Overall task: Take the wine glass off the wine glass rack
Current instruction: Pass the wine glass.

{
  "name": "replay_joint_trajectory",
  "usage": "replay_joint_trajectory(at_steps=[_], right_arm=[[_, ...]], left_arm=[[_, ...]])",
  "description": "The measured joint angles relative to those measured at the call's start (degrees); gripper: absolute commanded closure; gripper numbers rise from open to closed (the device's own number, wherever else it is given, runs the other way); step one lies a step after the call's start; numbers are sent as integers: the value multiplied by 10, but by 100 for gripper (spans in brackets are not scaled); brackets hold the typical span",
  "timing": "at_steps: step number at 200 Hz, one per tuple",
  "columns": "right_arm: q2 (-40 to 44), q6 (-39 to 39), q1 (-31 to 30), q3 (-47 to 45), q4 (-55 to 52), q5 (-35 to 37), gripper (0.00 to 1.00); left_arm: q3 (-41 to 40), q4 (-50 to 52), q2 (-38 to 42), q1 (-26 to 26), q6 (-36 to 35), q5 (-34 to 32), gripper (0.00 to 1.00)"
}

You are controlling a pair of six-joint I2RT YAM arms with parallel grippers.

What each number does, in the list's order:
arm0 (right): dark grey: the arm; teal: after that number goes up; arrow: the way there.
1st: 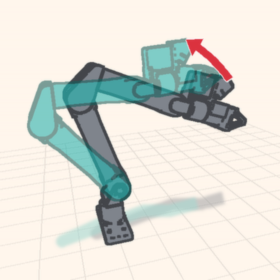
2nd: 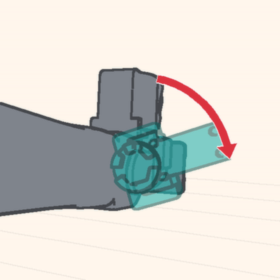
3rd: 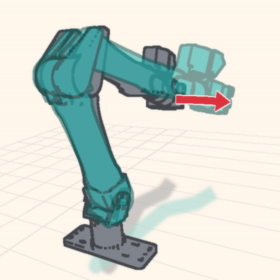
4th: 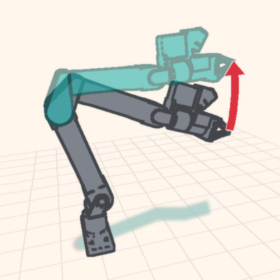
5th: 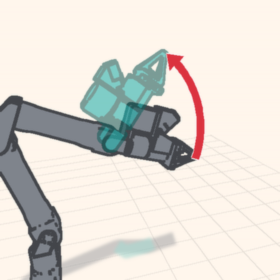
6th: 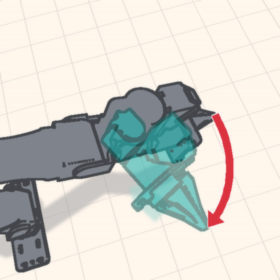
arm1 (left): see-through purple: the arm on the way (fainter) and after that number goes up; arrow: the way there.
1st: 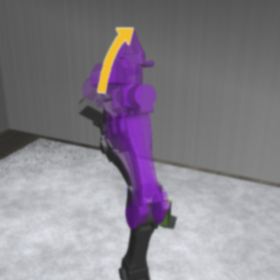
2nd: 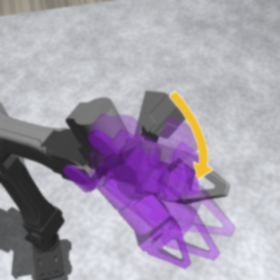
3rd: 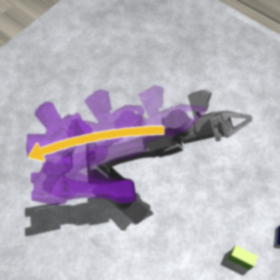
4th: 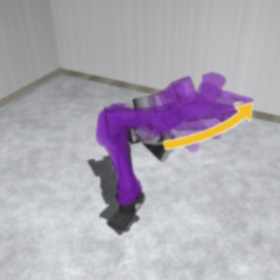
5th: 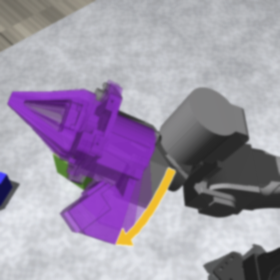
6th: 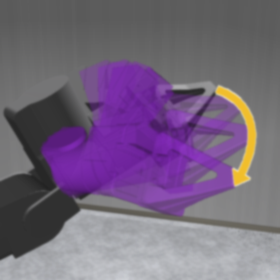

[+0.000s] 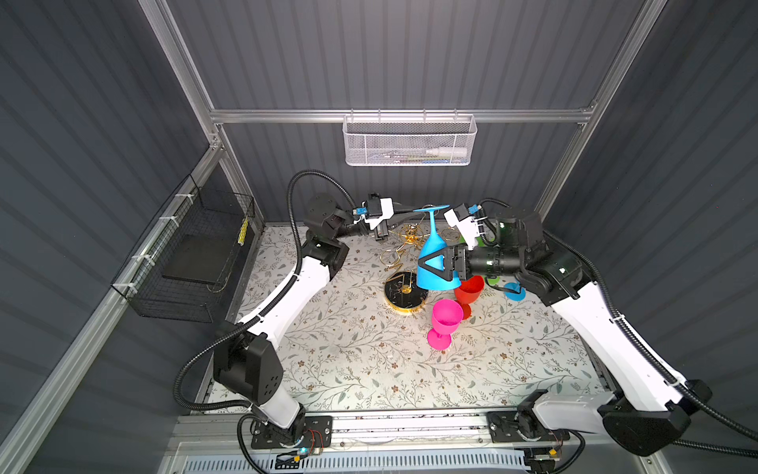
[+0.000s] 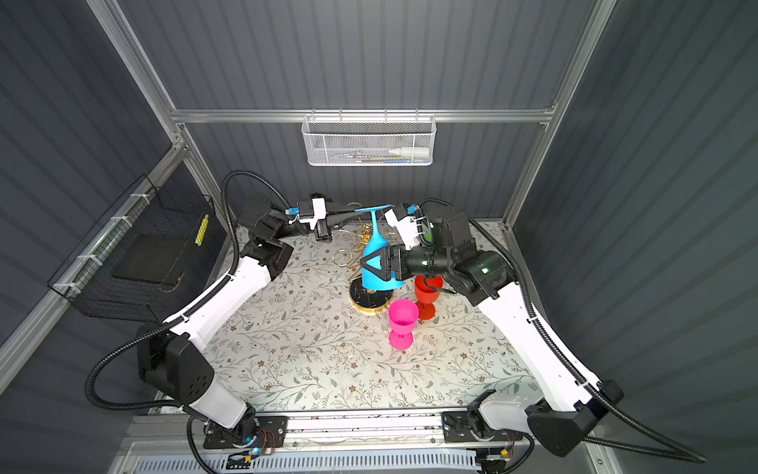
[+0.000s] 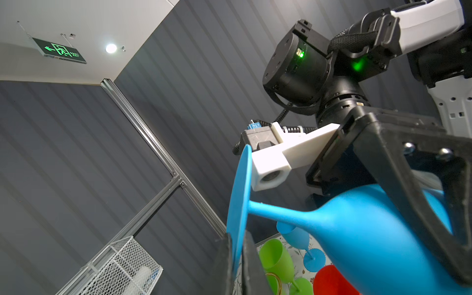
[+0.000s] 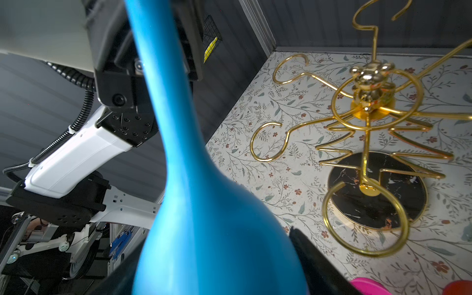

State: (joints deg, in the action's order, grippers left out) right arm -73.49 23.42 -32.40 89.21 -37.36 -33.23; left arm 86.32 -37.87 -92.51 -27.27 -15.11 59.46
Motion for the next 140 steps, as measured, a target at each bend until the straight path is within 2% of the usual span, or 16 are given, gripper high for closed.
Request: replay_joint_trajectory(at_steps=[36, 51, 98, 140], right_arm=[[0, 6, 1, 0, 0, -5, 62], [0, 8, 1, 0, 0, -7, 54], [5, 15, 1, -2, 3, -7, 25], [35, 28, 21, -26, 35, -7, 11]], left_arm=[[0, -4, -2, 0, -9, 2, 94], [0, -4, -2, 0, -10, 2, 100], [0, -4, -1, 0, -12, 1, 100], [-27, 8, 13, -1, -8, -25, 100]])
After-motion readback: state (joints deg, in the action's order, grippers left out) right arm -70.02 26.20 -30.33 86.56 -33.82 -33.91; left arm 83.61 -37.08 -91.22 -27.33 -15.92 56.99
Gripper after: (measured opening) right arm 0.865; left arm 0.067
